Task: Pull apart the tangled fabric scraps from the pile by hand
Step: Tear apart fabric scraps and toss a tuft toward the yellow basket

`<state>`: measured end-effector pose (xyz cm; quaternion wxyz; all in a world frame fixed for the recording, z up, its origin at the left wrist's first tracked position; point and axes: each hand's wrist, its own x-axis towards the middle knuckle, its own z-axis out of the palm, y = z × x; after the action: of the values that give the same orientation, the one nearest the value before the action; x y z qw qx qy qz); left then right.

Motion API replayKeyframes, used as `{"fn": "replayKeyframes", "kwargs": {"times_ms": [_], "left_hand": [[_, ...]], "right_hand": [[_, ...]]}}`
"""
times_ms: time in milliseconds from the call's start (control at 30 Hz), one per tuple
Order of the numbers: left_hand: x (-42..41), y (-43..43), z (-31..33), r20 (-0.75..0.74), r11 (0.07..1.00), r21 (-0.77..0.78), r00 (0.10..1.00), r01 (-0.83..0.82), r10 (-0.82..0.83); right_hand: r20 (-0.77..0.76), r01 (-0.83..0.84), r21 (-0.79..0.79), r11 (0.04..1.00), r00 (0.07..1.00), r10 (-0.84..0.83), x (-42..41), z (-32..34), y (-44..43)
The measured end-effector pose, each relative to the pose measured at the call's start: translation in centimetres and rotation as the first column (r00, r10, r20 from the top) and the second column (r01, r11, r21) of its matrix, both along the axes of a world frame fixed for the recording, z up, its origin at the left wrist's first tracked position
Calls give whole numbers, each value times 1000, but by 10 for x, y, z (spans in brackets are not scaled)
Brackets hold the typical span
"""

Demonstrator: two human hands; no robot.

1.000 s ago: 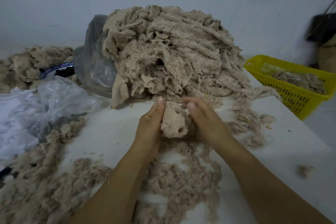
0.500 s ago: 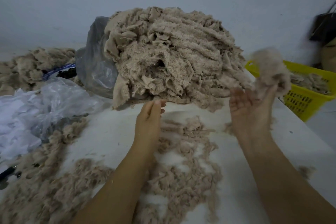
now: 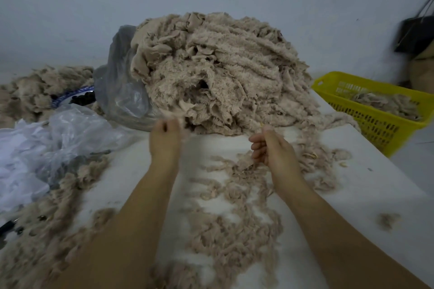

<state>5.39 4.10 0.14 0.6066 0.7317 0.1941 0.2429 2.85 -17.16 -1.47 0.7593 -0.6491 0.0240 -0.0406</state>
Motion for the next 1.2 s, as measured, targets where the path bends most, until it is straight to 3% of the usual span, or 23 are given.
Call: {"fn": "replayKeyframes", "kwargs": {"times_ms": [100, 167, 267, 367, 433, 533, 600, 633, 700, 733, 767, 833, 967, 1100, 1133, 1200], "left_hand": [[-38, -56, -9, -28, 896, 262, 931, 358, -364], [-54, -76, -10, -34, 802, 278, 840, 528, -542], [-58, -76, -7, -26, 705, 302, 745, 642, -667], [-61, -73, -12, -67, 610, 405, 687, 681, -723], [-64, -73, -18, -77, 596, 402, 674, 695, -735], [-60, -64, -17, -43, 756, 211, 778, 620, -627], [-56, -59, -13, 5, 831, -63, 832, 553, -554], [-53, -56, -12, 71, 794, -273, 834, 544, -547], [-46, -49, -7, 281, 495, -694, 830, 522, -482], [-43, -43, -6, 352, 350, -783, 831, 514, -431], [-41, -38, -6, 392, 271, -814, 831, 513, -396], [-38, -31, -7, 417, 226, -831, 839, 507, -348], [-33, -24, -12, 345, 272, -872, 905, 408, -250], [-31, -20, -11, 386, 313, -832, 883, 458, -265], [-34, -22, -10, 371, 395, -787, 875, 474, -311], [-42, -28, -9, 211, 716, -502, 872, 485, -443]], "right_hand": [[-18, -110, -61, 992, 994, 109, 0, 0, 6], [-56, -236, -80, 968, 971, 232, -4, 1, 9], [-81, -379, 14, 925, 922, 379, -8, 5, 8], [-117, -382, 29, 924, 917, 382, -9, 8, 5], [-100, -348, -10, 937, 933, 345, -9, 9, 5], [3, -293, 26, 956, 956, 293, -11, 12, 7], [24, -308, -6, 951, 951, 308, -11, 12, 6], [13, -337, -73, 939, 941, 339, -12, 12, 6], [-10, -412, -236, 880, 907, 422, -15, 8, 8], [-18, -431, -276, 859, 896, 444, -16, 7, 10], [-25, -428, -268, 863, 899, 438, -17, 7, 11], [-42, -371, -133, 919, 928, 369, -17, 9, 12], [-76, -200, 116, 973, 975, 210, -10, 14, 6], [-131, -39, 248, 968, 989, 74, -5, 13, 1], [-139, -30, 267, 963, 988, 69, -3, 12, 0], [-155, -22, 288, 957, 986, 69, -3, 13, -1]]}}
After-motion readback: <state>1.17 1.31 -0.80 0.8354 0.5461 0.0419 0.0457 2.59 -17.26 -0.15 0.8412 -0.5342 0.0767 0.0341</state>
